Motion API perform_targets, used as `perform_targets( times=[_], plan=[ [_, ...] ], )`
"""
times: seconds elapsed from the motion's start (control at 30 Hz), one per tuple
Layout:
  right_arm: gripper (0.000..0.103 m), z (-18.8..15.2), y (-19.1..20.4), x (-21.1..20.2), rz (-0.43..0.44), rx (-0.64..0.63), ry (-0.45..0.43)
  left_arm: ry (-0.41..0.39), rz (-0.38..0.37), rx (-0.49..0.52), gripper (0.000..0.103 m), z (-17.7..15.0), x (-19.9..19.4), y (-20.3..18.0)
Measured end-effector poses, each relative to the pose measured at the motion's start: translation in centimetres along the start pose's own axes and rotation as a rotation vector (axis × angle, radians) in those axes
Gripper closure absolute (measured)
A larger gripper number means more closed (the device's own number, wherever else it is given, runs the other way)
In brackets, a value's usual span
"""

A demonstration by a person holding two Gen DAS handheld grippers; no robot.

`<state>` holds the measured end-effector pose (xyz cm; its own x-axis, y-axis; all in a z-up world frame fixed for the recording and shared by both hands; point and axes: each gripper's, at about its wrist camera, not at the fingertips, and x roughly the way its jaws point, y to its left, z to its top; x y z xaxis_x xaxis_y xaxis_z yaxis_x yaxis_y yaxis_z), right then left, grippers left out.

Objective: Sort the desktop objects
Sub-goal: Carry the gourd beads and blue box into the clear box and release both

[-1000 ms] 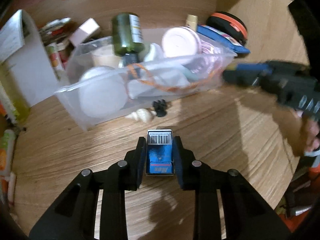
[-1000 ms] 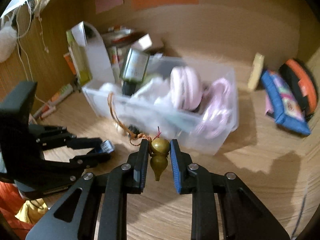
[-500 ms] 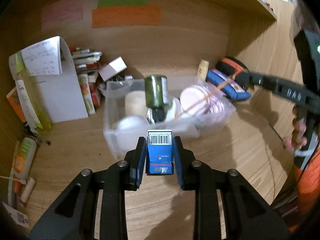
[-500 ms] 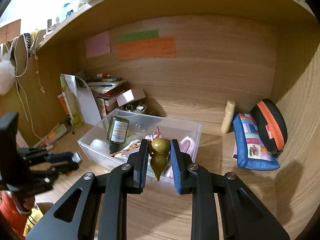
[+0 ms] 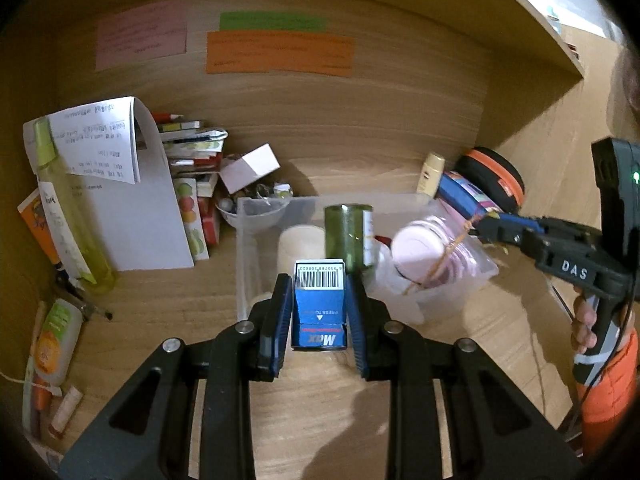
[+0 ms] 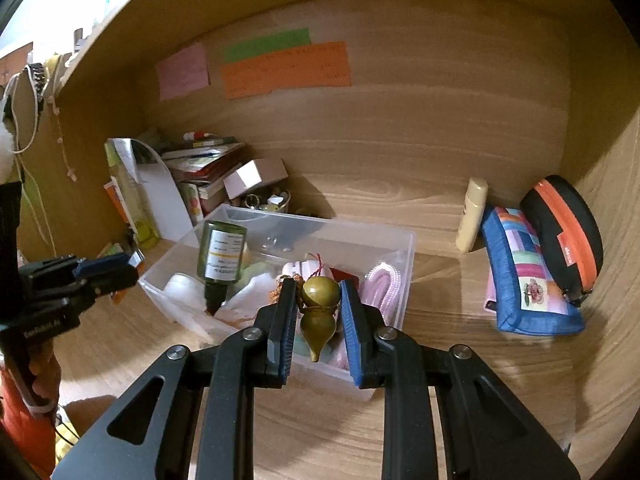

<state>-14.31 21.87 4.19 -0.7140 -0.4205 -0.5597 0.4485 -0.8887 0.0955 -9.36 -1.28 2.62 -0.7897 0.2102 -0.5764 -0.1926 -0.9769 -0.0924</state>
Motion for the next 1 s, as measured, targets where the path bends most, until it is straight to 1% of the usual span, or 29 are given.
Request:
perform_targets(
  times=[0.3,0.43,0.63,0.73,1.0],
  plan=[
    [0.084,-1.2,-1.6,2.9,0.041,0.056,0.054,0.022,0.026,-0.016,0.076,1.1,2.5,1.0],
    [0.084,-1.7,-1.9,4.1,0.073,0.072,0.076,0.056,0.021,-0.033,0.076,1.1,4.3,1.1],
    [0.083,-2.0,-2.3,4.4,0.097,0.081,0.077,0.1,0.013,-0.051,0.076,0.6,6.6,1.0],
    [0.083,-2.0,-2.3,4.5,0.097,0.08,0.081,0.112,0.013,-0.051,0.076,0.5,7.3,0.9],
    [0.083,-2.2,-1.8,4.7,0.074,0.054,0.087,0.102,0.023,-0.019,0.076,0.2,7.2,0.1]
  ],
)
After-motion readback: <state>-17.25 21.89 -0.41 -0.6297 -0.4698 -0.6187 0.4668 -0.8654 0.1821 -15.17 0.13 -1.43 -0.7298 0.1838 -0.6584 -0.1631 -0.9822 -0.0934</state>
